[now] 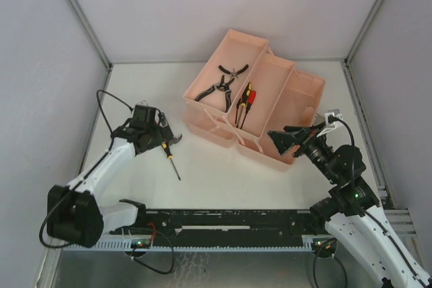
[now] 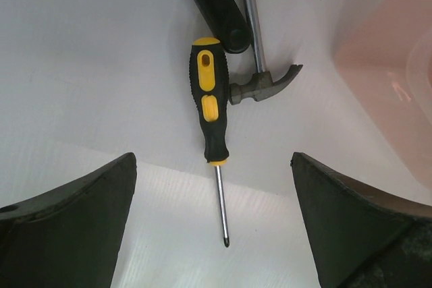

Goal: Pack the tool kit
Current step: Pick up the screwdriver from the center of the board.

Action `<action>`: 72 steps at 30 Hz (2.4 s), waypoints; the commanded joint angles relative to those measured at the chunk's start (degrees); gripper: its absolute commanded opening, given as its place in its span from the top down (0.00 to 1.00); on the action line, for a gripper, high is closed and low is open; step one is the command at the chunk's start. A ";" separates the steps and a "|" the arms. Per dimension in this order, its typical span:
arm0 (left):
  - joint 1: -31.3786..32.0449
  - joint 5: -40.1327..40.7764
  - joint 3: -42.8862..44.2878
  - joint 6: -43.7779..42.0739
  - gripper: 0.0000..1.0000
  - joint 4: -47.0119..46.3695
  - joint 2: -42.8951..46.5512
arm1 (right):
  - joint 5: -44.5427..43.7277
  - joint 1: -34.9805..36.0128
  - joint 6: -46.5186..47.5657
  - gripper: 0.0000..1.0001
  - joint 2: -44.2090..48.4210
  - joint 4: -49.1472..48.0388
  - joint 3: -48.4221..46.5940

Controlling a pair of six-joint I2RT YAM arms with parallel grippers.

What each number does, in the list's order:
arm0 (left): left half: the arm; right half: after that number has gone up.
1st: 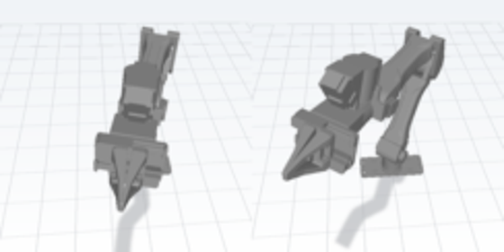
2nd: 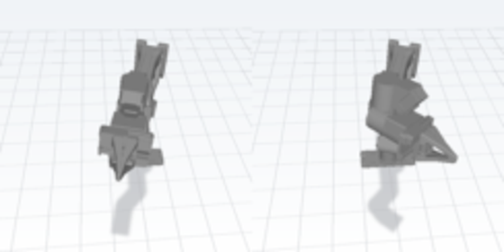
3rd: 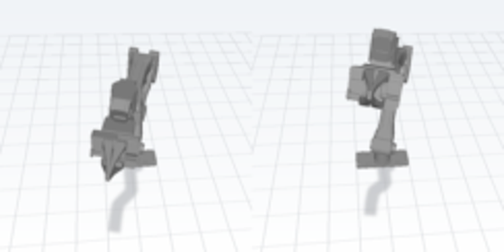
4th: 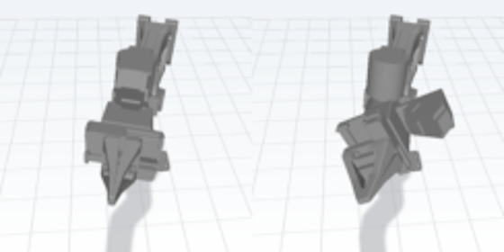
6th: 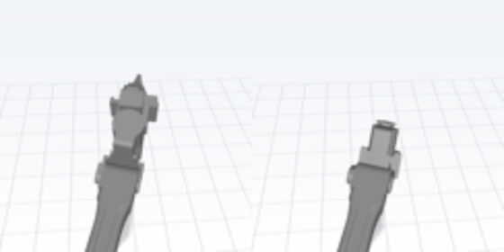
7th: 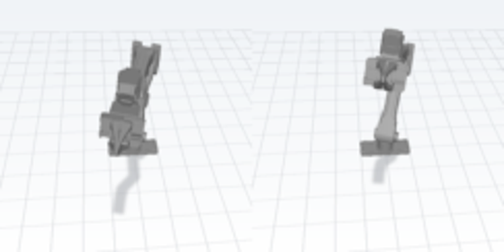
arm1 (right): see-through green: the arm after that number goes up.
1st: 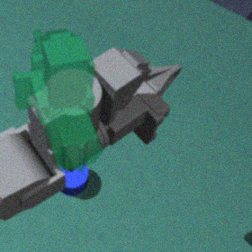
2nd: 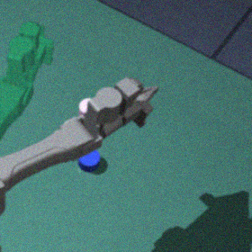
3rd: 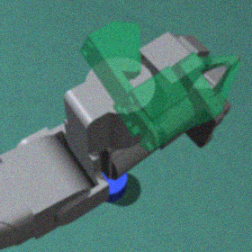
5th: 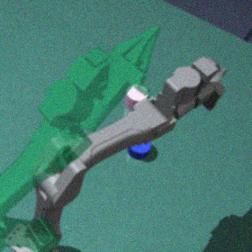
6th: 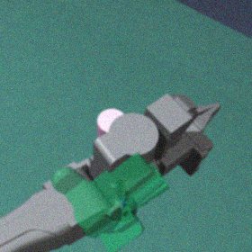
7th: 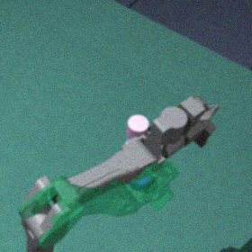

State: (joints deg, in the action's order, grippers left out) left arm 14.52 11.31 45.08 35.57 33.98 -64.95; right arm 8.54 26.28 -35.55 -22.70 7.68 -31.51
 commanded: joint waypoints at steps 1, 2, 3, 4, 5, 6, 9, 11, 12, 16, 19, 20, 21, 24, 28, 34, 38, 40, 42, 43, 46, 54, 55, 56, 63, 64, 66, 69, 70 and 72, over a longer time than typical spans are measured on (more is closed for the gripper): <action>-1.11 -1.76 6.34 -2.92 0.01 -2.28 -7.40 | -2.12 -0.26 1.70 0.10 -0.04 -0.03 -0.15; -1.31 -2.04 6.81 -2.92 0.02 -2.64 -8.82 | -2.58 -0.25 1.68 0.10 0.13 0.23 -0.14; -1.81 -2.63 7.08 -2.88 0.04 -3.35 -10.68 | -2.90 -0.22 1.85 0.10 0.26 0.49 -0.21; -2.51 -3.60 7.47 -3.13 0.06 -3.81 -12.25 | -3.23 -0.18 2.07 0.10 0.40 0.69 -0.18; -3.21 -4.63 8.10 -3.44 0.09 -3.82 -13.71 | -3.59 -0.25 2.23 0.10 0.58 0.90 -0.14; -3.94 -5.12 8.64 -3.63 0.10 -3.80 -14.99 | -3.87 -0.31 2.47 0.10 0.75 1.20 -0.16; -5.51 -5.55 9.87 -3.70 0.16 -4.15 -18.20 | -4.84 -0.35 2.74 0.10 1.17 1.87 -0.18; -6.01 -6.26 10.70 -4.06 0.21 -4.31 -20.12 | -5.47 -0.29 2.99 0.10 1.12 2.00 -0.16; -6.12 -6.08 11.18 -4.11 0.24 -4.16 -21.02 | -5.54 -0.34 2.98 0.10 1.08 2.06 -0.21; -6.31 -5.10 11.30 -3.52 0.33 -4.36 -23.59 | -5.14 -0.33 2.73 0.10 0.70 2.09 -0.17; -6.40 -3.56 11.80 -3.37 0.36 -4.69 -25.75 | -5.16 -0.35 2.84 0.10 0.12 2.37 -0.14; -6.40 -3.28 12.28 -3.25 0.37 -4.48 -26.52 | -5.04 -0.31 2.97 0.10 -0.27 2.07 -0.16; -6.40 -3.30 12.77 -3.18 0.37 -4.23 -27.18 | -4.83 -0.33 2.80 0.10 -0.59 1.71 -0.18; -6.39 -2.83 12.98 -2.90 0.38 -4.71 -27.68 | -3.55 -0.33 2.11 0.10 -1.06 0.50 -0.16; -6.53 -2.24 13.80 -3.43 0.40 -4.39 -29.62 | -3.27 -0.31 1.43 0.10 -1.25 0.07 -0.16; -6.65 -3.53 12.05 -2.70 0.48 -5.84 -30.88 | -3.70 -0.42 1.62 0.10 -1.03 1.35 -0.18; -6.67 -3.51 11.35 -2.26 0.54 -6.20 -30.26 | -4.03 -0.37 1.63 0.10 -0.76 1.67 -0.19; -6.71 -3.11 11.28 -2.19 0.55 -5.91 -29.85 | -4.13 -0.44 1.68 0.10 -0.64 2.01 -0.17; -6.77 -3.24 10.93 -1.87 0.55 -5.99 -29.21 | -4.39 -0.42 1.77 0.10 -0.58 2.18 -0.18; -6.71 -3.49 10.85 -1.72 0.55 -5.98 -28.88 | -4.52 -0.44 1.88 0.10 -0.53 2.32 -0.19; -6.77 -4.37 10.44 -1.26 0.53 -6.29 -28.01 | -4.64 -0.43 2.02 0.10 -0.37 2.41 -0.15; -6.75 -6.85 8.76 -0.01 0.50 -7.68 -26.67 | -5.23 -0.44 1.84 0.10 -0.37 2.84 -0.17; -6.71 -6.85 8.73 -0.08 0.50 -7.74 -27.04 | -5.19 -0.44 1.81 0.10 -0.37 2.94 -0.18; -6.72 -6.85 8.77 -0.33 0.51 -7.75 -27.32 | -5.05 -0.44 1.79 0.10 -0.33 2.93 -0.17; -6.70 -4.19 6.84 -0.64 0.53 -7.70 -27.08 | -6.45 -0.42 1.80 0.10 0.31 3.87 -0.16; -6.75 -4.15 6.67 -0.74 0.54 -7.70 -27.02 | -6.45 -0.44 1.82 0.10 0.37 3.85 -0.20; -6.74 -3.71 6.53 -0.87 0.54 -7.47 -26.87 | -6.35 -0.44 1.76 0.10 0.35 3.82 -0.16; -6.71 -3.32 6.23 -0.86 0.53 -7.27 -26.66 | -6.50 -0.43 1.67 0.10 0.22 3.79 -0.14; -6.77 -3.38 6.15 -0.79 0.53 -7.20 -26.62 | -6.51 -0.44 1.70 0.10 0.20 3.76 -0.17; -6.63 -3.64 5.82 -0.49 0.52 -7.15 -26.33 | -6.54 -0.47 1.53 0.10 0.15 3.66 -0.19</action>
State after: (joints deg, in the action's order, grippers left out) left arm 8.10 6.81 53.01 34.44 27.00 -93.62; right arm 2.83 26.22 -33.82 -22.74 12.29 -31.51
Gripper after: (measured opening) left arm 0.472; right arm 0.901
